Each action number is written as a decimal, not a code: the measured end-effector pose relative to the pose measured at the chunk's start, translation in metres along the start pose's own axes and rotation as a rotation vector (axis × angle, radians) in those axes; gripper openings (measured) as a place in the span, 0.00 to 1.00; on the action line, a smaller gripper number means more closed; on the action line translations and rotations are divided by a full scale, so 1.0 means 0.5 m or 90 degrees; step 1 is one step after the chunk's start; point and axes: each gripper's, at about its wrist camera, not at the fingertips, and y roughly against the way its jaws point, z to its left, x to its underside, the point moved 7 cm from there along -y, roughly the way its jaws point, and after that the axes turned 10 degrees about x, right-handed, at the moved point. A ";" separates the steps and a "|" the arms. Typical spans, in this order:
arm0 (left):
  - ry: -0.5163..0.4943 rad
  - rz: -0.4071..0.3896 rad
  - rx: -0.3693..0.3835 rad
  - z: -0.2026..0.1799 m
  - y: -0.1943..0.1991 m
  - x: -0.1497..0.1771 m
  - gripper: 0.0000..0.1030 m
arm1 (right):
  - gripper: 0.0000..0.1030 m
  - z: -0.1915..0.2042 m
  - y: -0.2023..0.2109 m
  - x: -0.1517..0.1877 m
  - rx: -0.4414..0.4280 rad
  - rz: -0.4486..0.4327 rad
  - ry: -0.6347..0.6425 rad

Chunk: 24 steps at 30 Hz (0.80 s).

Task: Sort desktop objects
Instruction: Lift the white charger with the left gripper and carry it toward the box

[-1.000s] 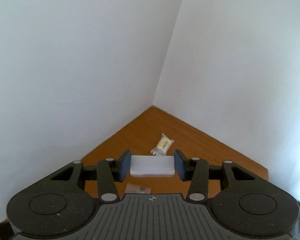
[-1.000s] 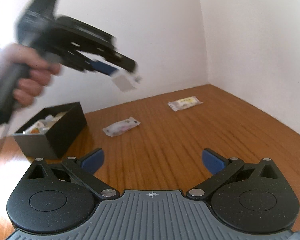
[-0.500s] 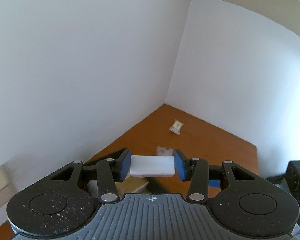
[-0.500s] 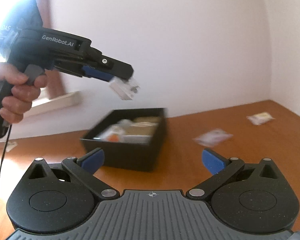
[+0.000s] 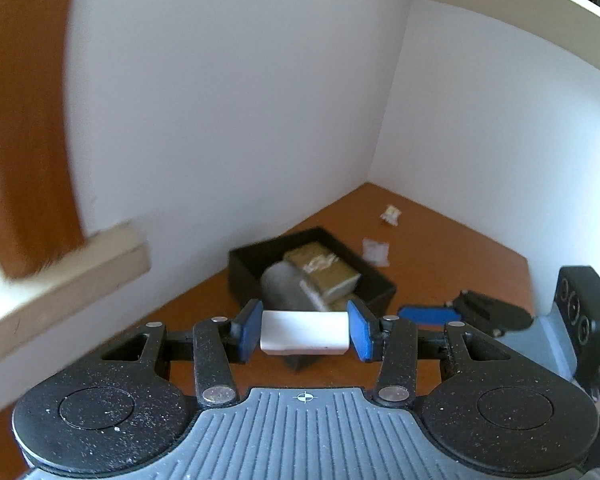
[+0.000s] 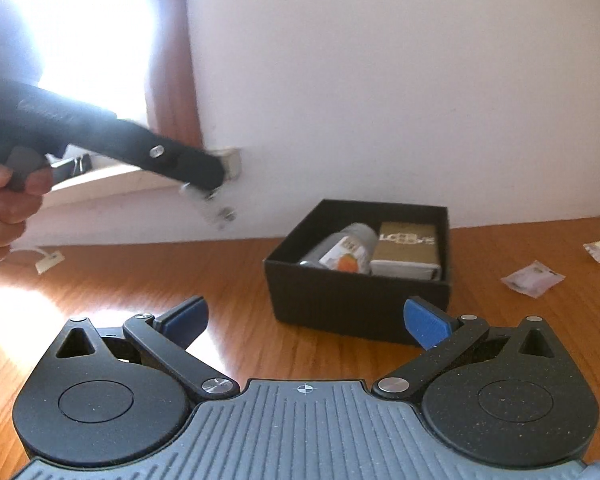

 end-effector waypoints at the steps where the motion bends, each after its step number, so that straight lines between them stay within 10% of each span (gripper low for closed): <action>1: 0.005 0.000 0.000 0.010 0.033 0.013 0.48 | 1.00 0.004 -0.001 0.002 0.002 0.000 0.005; 24: 0.064 0.007 -0.062 0.104 0.117 0.121 0.48 | 1.00 0.025 0.006 0.004 0.044 -0.047 0.042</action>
